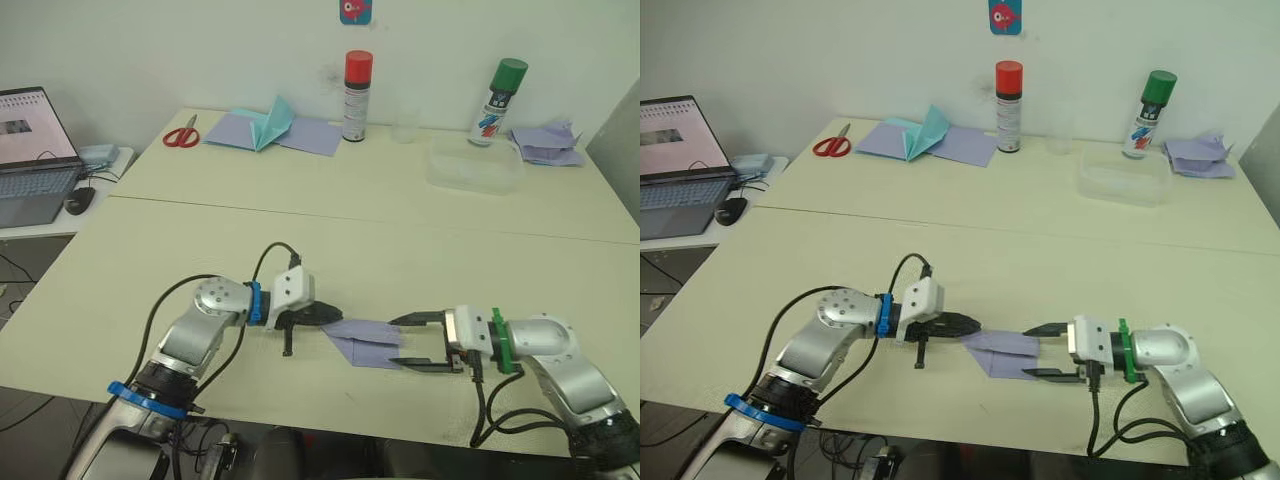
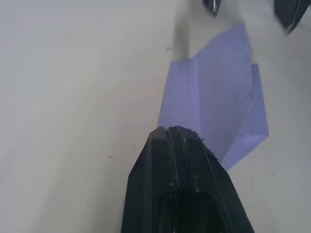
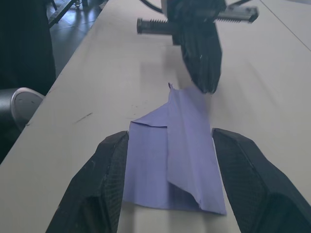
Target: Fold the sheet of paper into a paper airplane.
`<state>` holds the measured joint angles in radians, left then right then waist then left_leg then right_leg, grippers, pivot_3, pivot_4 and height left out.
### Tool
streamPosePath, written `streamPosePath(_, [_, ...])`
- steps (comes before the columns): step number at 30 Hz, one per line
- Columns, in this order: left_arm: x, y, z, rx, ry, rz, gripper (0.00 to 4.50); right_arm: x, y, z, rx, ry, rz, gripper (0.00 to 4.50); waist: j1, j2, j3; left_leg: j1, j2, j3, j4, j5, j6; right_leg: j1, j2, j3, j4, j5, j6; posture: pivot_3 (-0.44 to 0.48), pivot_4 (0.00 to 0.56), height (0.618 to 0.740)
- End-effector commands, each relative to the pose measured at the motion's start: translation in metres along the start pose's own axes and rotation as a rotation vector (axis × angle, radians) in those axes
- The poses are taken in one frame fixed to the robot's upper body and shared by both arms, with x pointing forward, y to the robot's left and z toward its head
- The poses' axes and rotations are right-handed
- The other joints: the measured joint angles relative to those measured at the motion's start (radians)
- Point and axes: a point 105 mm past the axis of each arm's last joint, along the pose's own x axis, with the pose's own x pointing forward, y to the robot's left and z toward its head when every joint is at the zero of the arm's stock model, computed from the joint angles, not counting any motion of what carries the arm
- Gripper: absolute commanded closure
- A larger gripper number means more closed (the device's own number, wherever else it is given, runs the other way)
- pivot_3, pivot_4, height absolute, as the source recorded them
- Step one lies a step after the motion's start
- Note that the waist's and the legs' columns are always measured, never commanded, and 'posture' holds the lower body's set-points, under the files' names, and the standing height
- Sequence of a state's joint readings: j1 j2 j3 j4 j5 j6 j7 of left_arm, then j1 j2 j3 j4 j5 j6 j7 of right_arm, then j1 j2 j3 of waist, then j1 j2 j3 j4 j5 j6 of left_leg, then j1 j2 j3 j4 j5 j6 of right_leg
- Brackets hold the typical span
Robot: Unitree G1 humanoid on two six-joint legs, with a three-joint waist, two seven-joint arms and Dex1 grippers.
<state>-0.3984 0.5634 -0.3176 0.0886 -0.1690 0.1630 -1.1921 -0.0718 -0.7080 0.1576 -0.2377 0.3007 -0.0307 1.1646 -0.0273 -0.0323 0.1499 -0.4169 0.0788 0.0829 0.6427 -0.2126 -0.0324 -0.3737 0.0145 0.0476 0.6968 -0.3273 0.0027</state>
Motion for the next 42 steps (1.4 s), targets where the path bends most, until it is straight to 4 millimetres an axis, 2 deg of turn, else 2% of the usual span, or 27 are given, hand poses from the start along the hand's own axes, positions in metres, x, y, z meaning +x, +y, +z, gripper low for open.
streamPosePath(1, [0.003,-0.002,-0.008,0.027,0.050,-0.018,4.48,-0.010,0.010,0.004,0.029,0.032,-0.003,1.67,0.001,0.000,0.000,0.000,0.000,0.000,0.000,0.000,0.000,0.000,0.000,0.000,0.000,0.000,0.000,0.000,0.150,0.740])
streamPosePath(5, [0.006,-0.001,-0.018,0.027,0.101,-0.027,4.48,-0.016,0.025,-0.013,0.110,0.116,0.005,1.67,0.001,0.000,0.000,0.000,0.000,0.000,0.000,0.000,0.000,0.001,0.000,0.000,-0.001,0.000,0.000,0.000,0.150,0.740])
streamPosePath(8, [0.007,-0.002,-0.024,0.034,0.126,-0.043,4.48,-0.011,0.029,-0.023,0.167,0.134,-0.006,1.67,0.001,0.000,0.000,0.001,0.000,0.000,0.000,0.000,0.000,0.001,0.000,0.000,0.000,-0.002,0.004,0.000,0.150,0.740])
streamPosePath(11, [0.006,-0.002,-0.028,0.039,0.138,-0.052,4.50,-0.002,0.025,-0.028,0.198,0.130,-0.034,2.26,0.001,0.000,-0.001,0.002,0.000,0.000,0.001,0.000,0.000,0.002,0.000,0.000,0.000,-0.002,0.004,0.000,0.150,0.740])
streamPosePath(17, [0.005,-0.001,-0.031,0.048,0.146,-0.053,4.50,0.008,0.020,-0.034,0.212,0.133,-0.048,4.37,0.001,0.000,-0.001,0.001,0.000,0.000,0.001,0.000,0.000,0.002,0.000,0.000,0.000,-0.002,0.004,0.000,0.150,0.740])
streamPosePath(23, [0.006,-0.001,-0.032,0.051,0.144,-0.053,4.50,0.011,0.016,-0.020,0.195,0.053,-0.050,4.46,0.001,0.000,-0.001,0.002,0.000,0.000,0.001,0.000,0.000,0.002,0.000,0.000,0.000,-0.002,0.004,0.000,0.150,0.740])
streamPosePath(26, [0.005,-0.001,-0.032,0.054,0.142,-0.053,4.50,0.001,0.019,-0.017,0.132,0.071,-0.017,4.46,0.000,0.000,-0.001,0.001,-0.001,0.000,0.001,0.000,0.000,0.002,0.000,0.000,0.000,-0.002,0.004,0.000,0.150,0.740])
streamPosePath(29, [0.005,0.000,-0.032,0.056,0.142,-0.049,4.50,-0.007,0.018,-0.015,0.101,0.082,-0.005,3.89,0.000,0.000,-0.001,0.002,-0.001,0.000,0.001,0.000,0.000,0.002,0.000,0.000,-0.001,-0.002,0.004,0.000,0.150,0.740])
streamPosePath(33, [0.004,0.002,-0.032,0.061,0.148,-0.044,4.50,-0.019,0.009,-0.022,0.064,0.098,-0.041,2.52,0.000,0.000,-0.001,0.002,-0.001,0.000,0.001,0.000,0.000,0.002,0.000,0.000,0.000,-0.002,0.004,0.000,0.150,0.740])
streamPosePath(38, [0.005,0.002,-0.032,0.063,0.146,-0.048,4.50,-0.004,0.001,-0.026,-0.086,0.054,-0.083,0.76,0.000,0.000,-0.001,0.002,-0.001,0.000,0.001,0.000,0.000,0.002,0.001,0.000,0.000,-0.002,0.004,0.000,0.150,0.740])
streamPosePath(42, [0.006,0.003,-0.029,0.073,0.144,-0.056,4.50,0.011,-0.003,-0.029,-0.152,0.028,-0.112,0.76,0.000,0.000,-0.001,0.002,-0.001,0.000,0.001,0.000,0.000,0.002,0.001,0.000,0.000,-0.002,0.004,0.000,0.150,0.740])
